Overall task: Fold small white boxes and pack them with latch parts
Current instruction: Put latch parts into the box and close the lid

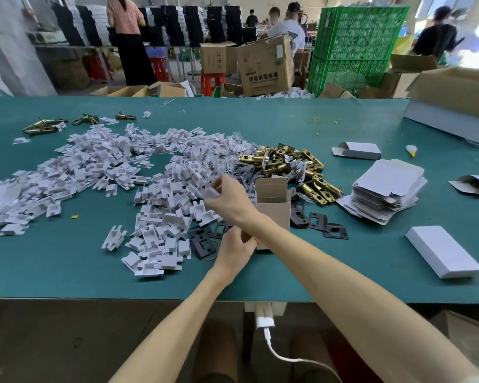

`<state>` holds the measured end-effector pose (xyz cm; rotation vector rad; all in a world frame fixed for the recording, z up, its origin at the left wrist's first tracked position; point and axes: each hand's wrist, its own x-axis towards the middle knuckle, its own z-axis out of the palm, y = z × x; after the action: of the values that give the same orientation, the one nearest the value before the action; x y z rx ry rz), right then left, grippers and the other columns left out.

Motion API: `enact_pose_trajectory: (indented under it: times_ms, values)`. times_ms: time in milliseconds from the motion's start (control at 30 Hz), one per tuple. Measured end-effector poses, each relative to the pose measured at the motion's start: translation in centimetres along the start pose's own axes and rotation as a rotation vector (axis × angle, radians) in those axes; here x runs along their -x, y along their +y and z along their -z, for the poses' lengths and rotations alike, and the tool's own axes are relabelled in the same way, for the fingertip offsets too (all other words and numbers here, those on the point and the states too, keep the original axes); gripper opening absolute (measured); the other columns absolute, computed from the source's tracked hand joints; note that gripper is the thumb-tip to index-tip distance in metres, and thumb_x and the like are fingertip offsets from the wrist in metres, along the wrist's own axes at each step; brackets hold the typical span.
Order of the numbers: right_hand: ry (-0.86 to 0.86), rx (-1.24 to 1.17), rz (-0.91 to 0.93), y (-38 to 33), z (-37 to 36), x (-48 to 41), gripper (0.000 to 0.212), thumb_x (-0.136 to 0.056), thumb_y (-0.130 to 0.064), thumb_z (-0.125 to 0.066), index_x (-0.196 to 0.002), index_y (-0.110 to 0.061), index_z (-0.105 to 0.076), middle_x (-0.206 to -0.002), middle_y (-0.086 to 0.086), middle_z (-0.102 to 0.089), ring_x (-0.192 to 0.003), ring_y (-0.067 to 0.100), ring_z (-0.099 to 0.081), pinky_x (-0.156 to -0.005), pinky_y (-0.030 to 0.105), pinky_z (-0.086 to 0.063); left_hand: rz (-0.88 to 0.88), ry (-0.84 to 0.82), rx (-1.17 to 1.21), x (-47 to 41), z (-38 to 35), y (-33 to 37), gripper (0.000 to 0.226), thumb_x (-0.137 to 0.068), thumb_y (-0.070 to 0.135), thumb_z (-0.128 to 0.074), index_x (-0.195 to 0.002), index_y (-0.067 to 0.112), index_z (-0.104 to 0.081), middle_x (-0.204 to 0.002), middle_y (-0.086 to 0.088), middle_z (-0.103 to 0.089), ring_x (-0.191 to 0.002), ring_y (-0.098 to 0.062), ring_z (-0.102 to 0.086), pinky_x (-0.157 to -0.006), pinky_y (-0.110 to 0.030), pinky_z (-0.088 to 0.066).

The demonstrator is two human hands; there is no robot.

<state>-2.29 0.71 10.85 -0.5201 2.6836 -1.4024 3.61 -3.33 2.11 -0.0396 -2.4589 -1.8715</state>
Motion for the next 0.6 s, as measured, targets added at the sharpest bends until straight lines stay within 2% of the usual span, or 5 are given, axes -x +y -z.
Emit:
enact_pose_trajectory:
  times_ms: [133, 200, 333, 467, 600]
  values:
    - [-0.009, -0.067, 0.137, -1.4, 5.6, 1.2, 0.057, -0.088, -0.001, -0.072, -0.138, -0.015, -0.048, -0.097, 0.001, -0.062, -0.085, 0.015, -0.066, -0.076, 0.024, -0.06, -0.032, -0.005, 0.057, -0.2, -0.1, -0.6, 0.024, -0.096, 0.017, -0.074, -0.117, 0.025, -0.063, -0.119, 0.0, -0.073, -0.111, -0.014, -0.069, -0.095, -0.026, -0.055]
    - [0.025, -0.016, 0.201, -1.4, 8.5, 1.7, 0.063, -0.091, -0.005, -0.071, -0.146, -0.021, -0.047, -0.094, 0.0, -0.065, -0.081, 0.008, -0.064, -0.072, 0.016, -0.057, -0.031, -0.011, 0.097, -0.5, -0.3, -1.0, 0.023, -0.096, 0.018, -0.074, -0.113, 0.03, -0.063, -0.115, 0.006, -0.074, -0.106, -0.008, -0.07, -0.089, -0.02, -0.055]
    - [0.059, 0.098, 0.159, 0.0, 12.3, 2.5, 0.037, -0.088, -0.011, -0.076, -0.124, -0.015, -0.066, -0.089, -0.005, -0.07, -0.073, 0.003, -0.063, -0.063, 0.009, -0.047, -0.027, -0.02, 0.144, -0.6, -0.3, -1.2, 0.024, -0.096, 0.019, -0.074, -0.115, 0.029, -0.063, -0.117, 0.006, -0.074, -0.108, -0.006, -0.07, -0.09, -0.021, -0.056]
    - [0.076, 0.163, 0.08, 2.2, 13.0, 3.3, 0.025, -0.083, -0.009, -0.078, -0.101, -0.009, -0.06, -0.09, 0.007, -0.07, -0.08, 0.023, -0.066, -0.073, 0.036, -0.058, -0.029, -0.014, 0.138, -0.7, -0.4, -1.4, 0.025, -0.096, 0.018, -0.074, -0.118, 0.026, -0.064, -0.118, 0.004, -0.074, -0.11, -0.009, -0.069, -0.091, -0.021, -0.056]
    - [0.077, 0.233, 0.101, 3.6, 13.2, 3.8, 0.022, -0.085, -0.013, -0.076, -0.099, -0.017, -0.061, -0.087, 0.007, -0.071, -0.082, 0.023, -0.068, -0.076, 0.035, -0.057, -0.035, -0.014, 0.124, -0.8, -0.4, -1.5, 0.029, -0.096, 0.019, -0.074, -0.123, 0.019, -0.064, -0.119, 0.003, -0.074, -0.11, -0.009, -0.069, -0.092, -0.022, -0.056]
